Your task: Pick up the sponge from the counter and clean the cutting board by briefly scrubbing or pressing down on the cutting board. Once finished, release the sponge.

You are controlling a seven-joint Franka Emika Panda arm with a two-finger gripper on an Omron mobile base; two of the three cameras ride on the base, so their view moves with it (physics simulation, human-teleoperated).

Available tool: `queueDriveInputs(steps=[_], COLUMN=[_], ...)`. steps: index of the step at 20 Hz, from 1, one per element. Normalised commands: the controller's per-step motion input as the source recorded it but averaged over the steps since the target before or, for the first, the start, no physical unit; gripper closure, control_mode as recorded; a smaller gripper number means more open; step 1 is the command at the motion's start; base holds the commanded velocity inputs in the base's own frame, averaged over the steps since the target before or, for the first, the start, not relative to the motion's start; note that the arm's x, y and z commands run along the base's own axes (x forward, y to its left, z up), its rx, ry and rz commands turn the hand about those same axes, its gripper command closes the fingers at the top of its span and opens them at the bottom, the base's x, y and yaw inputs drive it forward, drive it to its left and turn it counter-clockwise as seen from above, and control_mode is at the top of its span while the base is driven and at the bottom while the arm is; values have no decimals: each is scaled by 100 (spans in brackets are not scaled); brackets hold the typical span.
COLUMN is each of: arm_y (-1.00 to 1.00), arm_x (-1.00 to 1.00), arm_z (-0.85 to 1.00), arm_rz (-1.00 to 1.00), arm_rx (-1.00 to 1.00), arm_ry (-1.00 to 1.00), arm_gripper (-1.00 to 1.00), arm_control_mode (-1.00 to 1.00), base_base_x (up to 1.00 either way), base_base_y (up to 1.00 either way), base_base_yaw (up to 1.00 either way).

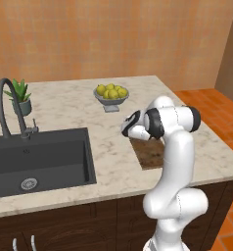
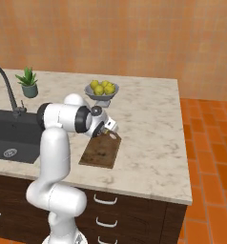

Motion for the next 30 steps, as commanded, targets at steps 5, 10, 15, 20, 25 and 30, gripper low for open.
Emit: queueDriveInputs(steps=[5,10,15,20,25,30], arm_y=[-39,-31,-16,-17,-26,-20], arm_x=[-23,-41,-60,-71,-59,-72], arm_z=[-17,-17,-23,-35,-51,-40], arm_rz=[7,8,11,12,10,11], arm_rx=[0,0,0,0,0,0], arm_ry=[-1,-4,-2,-9,-15,-11], arm_gripper=[100,100,100,100,100,100], arm_control_mode=[-100,-100,-100,-100,-100,-100], base_base_x=[0,0,0,0,0,0], base_base_y=[0,0,0,0,0,0], base_base_yaw=[0,0,0,0,0,0])
